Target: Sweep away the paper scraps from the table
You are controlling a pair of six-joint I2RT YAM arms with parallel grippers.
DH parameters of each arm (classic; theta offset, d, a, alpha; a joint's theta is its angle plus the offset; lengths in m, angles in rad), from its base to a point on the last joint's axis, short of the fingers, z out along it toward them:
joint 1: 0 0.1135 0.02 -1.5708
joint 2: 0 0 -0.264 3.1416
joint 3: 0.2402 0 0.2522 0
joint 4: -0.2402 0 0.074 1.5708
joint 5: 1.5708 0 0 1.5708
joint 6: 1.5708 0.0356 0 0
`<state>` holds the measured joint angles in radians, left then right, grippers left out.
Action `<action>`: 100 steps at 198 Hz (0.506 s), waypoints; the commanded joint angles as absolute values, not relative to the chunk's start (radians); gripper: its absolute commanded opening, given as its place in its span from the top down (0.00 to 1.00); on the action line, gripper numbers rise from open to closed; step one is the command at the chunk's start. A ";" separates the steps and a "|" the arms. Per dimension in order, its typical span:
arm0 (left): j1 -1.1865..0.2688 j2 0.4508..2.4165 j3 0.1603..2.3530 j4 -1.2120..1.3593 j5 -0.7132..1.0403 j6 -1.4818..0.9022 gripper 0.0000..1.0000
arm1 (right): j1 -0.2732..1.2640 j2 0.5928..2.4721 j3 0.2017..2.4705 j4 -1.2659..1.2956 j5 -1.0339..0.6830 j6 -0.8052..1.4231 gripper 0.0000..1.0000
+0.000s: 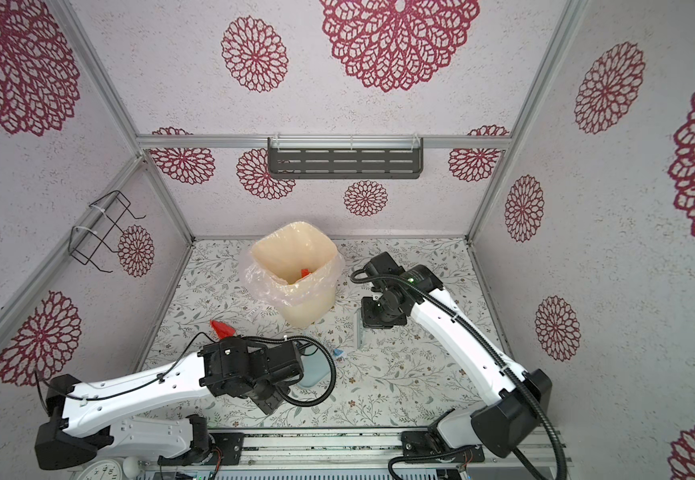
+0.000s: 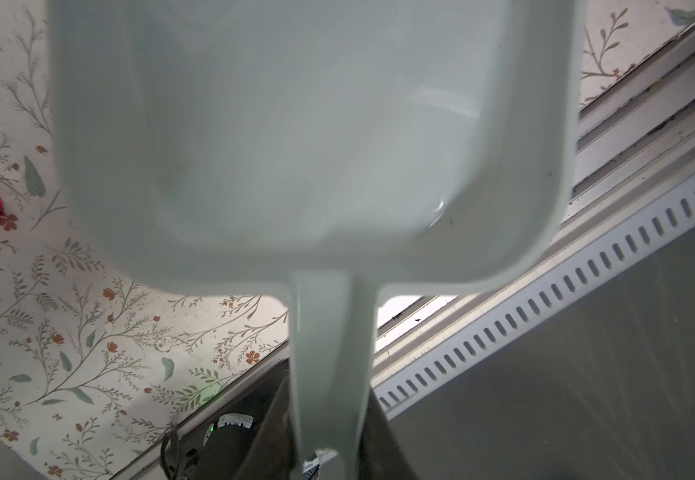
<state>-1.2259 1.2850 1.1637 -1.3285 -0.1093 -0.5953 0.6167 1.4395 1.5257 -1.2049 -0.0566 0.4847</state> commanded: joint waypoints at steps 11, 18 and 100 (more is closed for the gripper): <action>-1.232 1.352 1.115 -1.235 -0.066 -0.580 1.00 | 0.640 1.556 1.667 -1.352 0.074 0.316 1.00; -1.231 1.362 1.102 -1.219 -0.060 -0.576 1.00 | 0.650 1.586 1.692 -1.366 0.093 0.296 1.00; -1.159 1.365 0.991 -1.094 -0.018 -0.605 1.00 | 0.702 1.736 1.757 -1.340 0.103 0.216 1.00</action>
